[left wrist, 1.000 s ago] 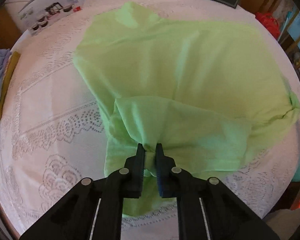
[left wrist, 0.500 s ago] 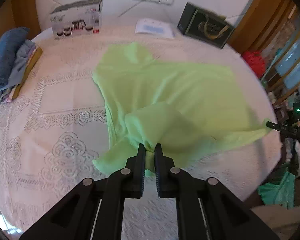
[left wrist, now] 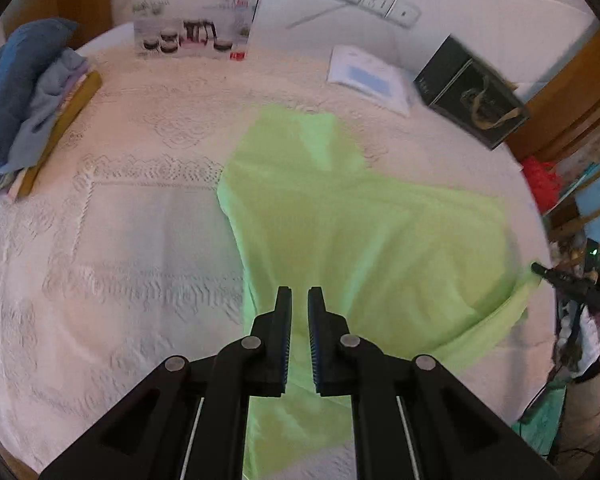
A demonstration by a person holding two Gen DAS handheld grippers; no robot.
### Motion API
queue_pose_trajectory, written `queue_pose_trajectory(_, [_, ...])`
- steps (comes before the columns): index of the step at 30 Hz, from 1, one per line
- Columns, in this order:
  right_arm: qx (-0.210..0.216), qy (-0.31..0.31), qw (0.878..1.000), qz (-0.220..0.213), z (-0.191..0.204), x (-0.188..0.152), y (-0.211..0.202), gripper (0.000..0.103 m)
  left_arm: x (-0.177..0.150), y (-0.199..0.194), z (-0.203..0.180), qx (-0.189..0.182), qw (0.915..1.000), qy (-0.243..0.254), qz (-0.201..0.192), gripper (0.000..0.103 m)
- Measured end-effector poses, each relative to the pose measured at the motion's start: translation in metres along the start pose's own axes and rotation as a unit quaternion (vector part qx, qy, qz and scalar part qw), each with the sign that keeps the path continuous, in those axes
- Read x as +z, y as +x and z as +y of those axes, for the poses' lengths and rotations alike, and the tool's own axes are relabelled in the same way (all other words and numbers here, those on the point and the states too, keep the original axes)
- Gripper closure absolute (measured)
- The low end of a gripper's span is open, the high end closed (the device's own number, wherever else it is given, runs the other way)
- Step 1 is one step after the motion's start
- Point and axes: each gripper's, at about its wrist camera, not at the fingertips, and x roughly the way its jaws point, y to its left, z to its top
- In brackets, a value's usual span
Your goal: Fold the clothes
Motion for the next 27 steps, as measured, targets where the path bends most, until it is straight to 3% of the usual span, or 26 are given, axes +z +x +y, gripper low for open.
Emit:
queue_pose_trajectory(2, [-0.031,0.007,0.999,0.009,-0.005,0.004,0.011,0.072,0.0,0.011,0.0,0.03,0.9992,0.022,0.015,0.081])
queue_pose_trajectory(4, [-0.033,0.003,0.999,0.006,-0.007,-0.002,0.007,0.07,-0.015,0.012,-0.004,0.037,0.9978,0.051,0.018,0.058])
queue_pose_trajectory(8, [-0.026,-0.016,1.0,0.0,-0.012,-0.032,-0.015,0.069,-0.047,0.024,-0.01,0.016,0.9962,0.068,0.053,0.055])
queue_pose_trajectory(12, [-0.022,-0.011,0.999,0.025,-0.021,-0.051,-0.017,0.069,-0.07,0.042,-0.031,0.0,0.9951,0.067,0.072,0.055])
queue_pose_trajectory(15, [-0.048,-0.062,0.997,0.011,-0.005,-0.068,-0.032,0.068,-0.084,0.044,-0.052,0.031,0.9919,0.11,0.054,0.055])
queue_pose_trajectory(16, [-0.036,-0.094,0.995,0.008,0.01,-0.078,-0.037,0.068,-0.088,0.044,-0.058,0.045,0.9899,0.127,0.045,0.055])
queue_pose_trajectory(19, [0.006,-0.166,0.986,-0.002,0.057,-0.106,-0.045,0.068,-0.096,0.042,-0.053,0.051,0.9915,0.114,0.037,0.055])
queue_pose_trajectory(24, [0.097,-0.228,0.968,-0.023,0.149,-0.151,-0.047,0.068,-0.111,0.025,-0.034,0.066,0.9937,0.09,0.003,0.055])
queue_pose_trajectory(27, [0.121,-0.261,0.958,-0.021,0.205,-0.18,-0.037,0.066,-0.121,0.021,-0.031,0.077,0.9921,0.097,-0.018,0.055])
